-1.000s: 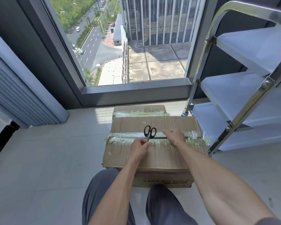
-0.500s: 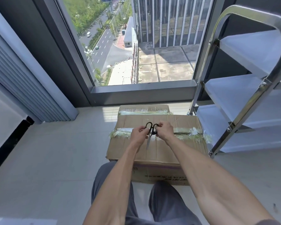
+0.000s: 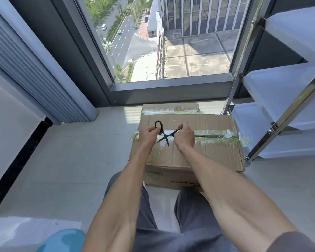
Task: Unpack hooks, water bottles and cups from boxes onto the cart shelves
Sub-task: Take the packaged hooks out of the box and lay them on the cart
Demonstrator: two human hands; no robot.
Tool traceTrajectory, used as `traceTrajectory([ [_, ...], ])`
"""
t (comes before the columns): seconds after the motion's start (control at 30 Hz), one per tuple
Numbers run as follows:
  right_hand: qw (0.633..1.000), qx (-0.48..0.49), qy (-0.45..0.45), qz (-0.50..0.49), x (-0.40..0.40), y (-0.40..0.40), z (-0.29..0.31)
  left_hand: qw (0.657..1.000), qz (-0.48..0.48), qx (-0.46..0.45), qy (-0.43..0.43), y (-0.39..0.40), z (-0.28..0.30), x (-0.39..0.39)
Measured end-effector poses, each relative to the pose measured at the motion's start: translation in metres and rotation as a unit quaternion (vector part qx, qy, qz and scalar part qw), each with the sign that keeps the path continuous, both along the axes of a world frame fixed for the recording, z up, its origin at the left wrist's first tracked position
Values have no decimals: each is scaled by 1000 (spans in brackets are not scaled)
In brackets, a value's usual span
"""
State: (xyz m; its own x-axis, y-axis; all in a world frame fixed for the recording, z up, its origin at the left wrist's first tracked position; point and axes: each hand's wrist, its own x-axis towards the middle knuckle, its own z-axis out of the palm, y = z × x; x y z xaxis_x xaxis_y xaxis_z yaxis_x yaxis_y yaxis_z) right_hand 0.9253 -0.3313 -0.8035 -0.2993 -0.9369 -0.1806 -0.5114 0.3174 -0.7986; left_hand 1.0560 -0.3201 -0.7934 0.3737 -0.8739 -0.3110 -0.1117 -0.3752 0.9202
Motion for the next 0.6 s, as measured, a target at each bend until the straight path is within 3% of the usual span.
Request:
traceTrajectory([
  [0.07, 985, -51, 127, 103, 3, 3, 1, 999, -23, -4, -38, -1, 3, 6],
  [0.2, 948, -33, 144, 283, 18, 3, 1, 1000, 8, -13, -17, 2, 9, 8],
  [0.33, 941, -39, 161, 295, 27, -2, -4, 999, -4, -34, 15, 6, 3, 18],
  [0.37, 941, -43, 167, 291, 29, -5, -3, 999, -4, -38, -11, 6, 0, 23],
  [0.43, 933, -54, 195, 297, 32, -12, 0, 990, 1, -19, -141, 5, -10, 36],
  [0.5, 915, -72, 242, 314, 36, -19, 4, 956, -13, 39, -292, 9, -27, 51],
  [0.6, 882, -104, 307, 342, 47, -31, 6, 909, -78, 113, -393, 19, -58, 67],
])
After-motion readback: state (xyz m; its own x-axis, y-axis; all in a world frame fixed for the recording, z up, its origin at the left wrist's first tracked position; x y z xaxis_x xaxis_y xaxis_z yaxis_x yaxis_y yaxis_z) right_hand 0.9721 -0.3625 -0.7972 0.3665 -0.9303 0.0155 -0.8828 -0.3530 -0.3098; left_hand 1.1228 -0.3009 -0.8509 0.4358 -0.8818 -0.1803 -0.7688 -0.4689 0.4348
